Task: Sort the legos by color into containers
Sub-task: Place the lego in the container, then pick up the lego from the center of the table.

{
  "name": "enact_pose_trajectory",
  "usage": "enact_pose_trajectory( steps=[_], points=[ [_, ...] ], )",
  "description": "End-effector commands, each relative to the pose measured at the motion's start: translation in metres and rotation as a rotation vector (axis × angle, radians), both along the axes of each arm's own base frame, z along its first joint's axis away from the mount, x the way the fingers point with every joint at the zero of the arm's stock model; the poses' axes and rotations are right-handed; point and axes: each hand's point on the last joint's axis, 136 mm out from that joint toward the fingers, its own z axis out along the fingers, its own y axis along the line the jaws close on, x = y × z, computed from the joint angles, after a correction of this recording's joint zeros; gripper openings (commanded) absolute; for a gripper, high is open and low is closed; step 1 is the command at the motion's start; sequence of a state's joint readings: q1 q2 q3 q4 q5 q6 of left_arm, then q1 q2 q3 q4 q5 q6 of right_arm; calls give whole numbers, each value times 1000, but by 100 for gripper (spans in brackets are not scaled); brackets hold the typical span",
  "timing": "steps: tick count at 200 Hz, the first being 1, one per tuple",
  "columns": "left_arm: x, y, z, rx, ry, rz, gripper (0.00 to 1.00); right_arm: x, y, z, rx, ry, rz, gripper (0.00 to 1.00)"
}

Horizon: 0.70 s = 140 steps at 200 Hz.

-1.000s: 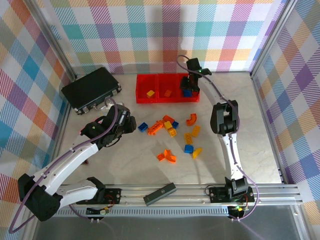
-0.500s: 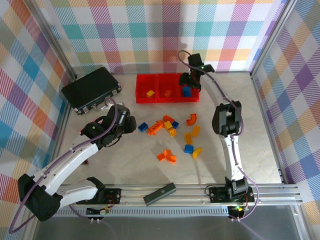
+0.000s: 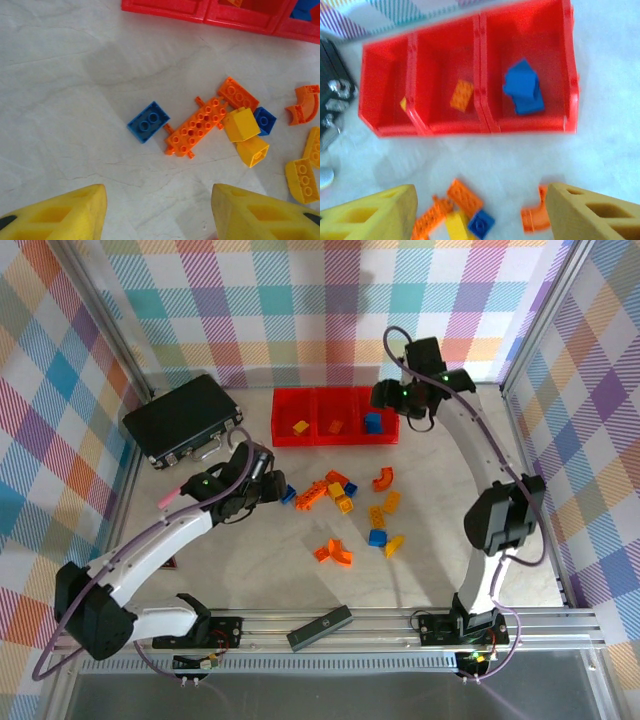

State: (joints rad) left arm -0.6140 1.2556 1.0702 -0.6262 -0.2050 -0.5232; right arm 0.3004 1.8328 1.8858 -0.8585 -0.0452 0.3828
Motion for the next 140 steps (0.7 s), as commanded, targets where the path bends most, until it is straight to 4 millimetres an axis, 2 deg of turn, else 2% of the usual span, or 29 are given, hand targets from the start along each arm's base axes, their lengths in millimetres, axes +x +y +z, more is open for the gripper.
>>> enact_pose_trajectory(
  steps=[1, 28, 56, 82, 117, 140],
  points=[
    [10, -28, 8, -36, -12, -68, 58, -37, 2, -10, 55, 63, 30, 69],
    [19, -56, -1, -33, 14, -119, 57, -76, -10, -36, 54, 114, 9, 69],
    [26, -79, -15, 1, 45, -148, 57, -107, -22, -68, 36, 155, -6, 69],
    [37, -82, -35, 63, 72, -153, 57, -126, -34, -88, 8, 144, -22, 70],
    [54, -78, -56, 127, 98, -178, 58, -142, -44, -101, -17, 84, -15, 70],
    [59, -85, -66, 132, 108, -247, 58, -150, -50, -107, -33, 50, -12, 71]
  ],
)
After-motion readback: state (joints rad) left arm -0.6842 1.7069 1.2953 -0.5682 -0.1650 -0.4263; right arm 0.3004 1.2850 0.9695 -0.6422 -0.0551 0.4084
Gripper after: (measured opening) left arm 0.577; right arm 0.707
